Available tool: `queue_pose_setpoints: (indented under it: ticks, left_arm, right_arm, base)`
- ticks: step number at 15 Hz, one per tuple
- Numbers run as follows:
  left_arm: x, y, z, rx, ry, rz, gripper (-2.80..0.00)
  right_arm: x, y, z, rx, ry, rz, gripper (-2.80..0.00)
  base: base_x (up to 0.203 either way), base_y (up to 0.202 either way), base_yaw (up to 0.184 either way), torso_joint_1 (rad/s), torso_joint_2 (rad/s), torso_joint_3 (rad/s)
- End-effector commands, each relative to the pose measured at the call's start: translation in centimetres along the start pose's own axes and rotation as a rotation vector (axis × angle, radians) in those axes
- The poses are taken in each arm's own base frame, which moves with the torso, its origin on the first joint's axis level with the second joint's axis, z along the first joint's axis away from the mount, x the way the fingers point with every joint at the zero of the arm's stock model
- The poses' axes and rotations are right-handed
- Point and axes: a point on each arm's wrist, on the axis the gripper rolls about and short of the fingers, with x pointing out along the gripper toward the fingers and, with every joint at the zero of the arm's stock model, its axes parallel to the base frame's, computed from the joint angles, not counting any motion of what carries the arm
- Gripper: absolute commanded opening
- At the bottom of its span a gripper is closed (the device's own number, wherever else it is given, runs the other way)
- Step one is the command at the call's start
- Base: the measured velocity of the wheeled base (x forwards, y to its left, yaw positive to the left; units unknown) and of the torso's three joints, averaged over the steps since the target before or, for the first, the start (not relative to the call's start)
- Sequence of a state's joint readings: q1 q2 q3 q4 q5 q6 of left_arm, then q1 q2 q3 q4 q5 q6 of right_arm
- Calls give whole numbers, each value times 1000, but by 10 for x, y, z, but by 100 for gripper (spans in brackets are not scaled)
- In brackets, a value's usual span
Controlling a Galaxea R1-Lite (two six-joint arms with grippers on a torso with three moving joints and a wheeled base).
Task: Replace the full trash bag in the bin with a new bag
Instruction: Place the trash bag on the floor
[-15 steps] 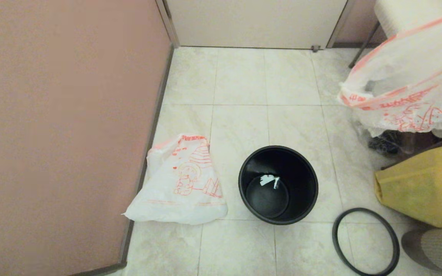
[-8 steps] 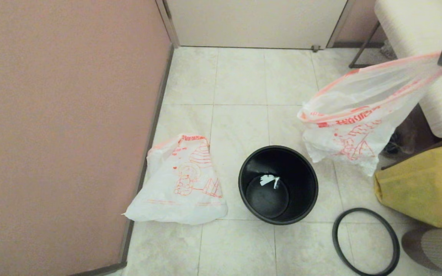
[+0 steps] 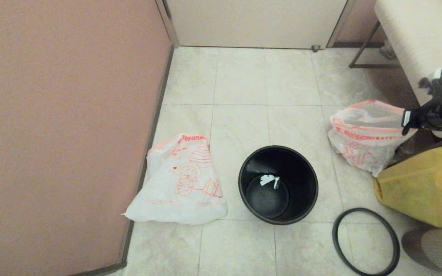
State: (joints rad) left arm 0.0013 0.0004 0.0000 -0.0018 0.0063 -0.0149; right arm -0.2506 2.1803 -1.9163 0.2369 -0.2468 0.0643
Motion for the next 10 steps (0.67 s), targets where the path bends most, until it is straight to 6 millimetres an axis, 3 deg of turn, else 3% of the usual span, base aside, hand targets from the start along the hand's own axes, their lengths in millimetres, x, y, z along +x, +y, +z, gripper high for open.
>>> queue_pose_setpoints:
  ticks: [1, 3, 4, 7, 10]
  left_arm:
    - [0, 0, 0, 0, -2, 0, -280]
    - [0, 0, 0, 0, 0, 0, -280]
    - [0, 0, 0, 0, -1, 0, -280]
    - [0, 0, 0, 0, -2, 0, -280]
    - [0, 0, 0, 0, 0, 0, -280]
  right_arm:
    - [26, 5, -35, -51, 178, -12, -280]
    - [38, 4, -48, -71, 236, -32, -280]
    - [37, 2, -46, -72, 229, -44, 0]
    - [2, -5, -25, -67, 193, -46, 0]
    - [-57, -18, -3, -65, 175, -46, 0]
  base:
    - [0, 0, 0, 0, 0, 0]
    - [0, 0, 0, 0, 0, 0]
    - [0, 0, 0, 0, 0, 0]
    - [0, 0, 0, 0, 0, 0]
    - [0, 0, 0, 0, 0, 0]
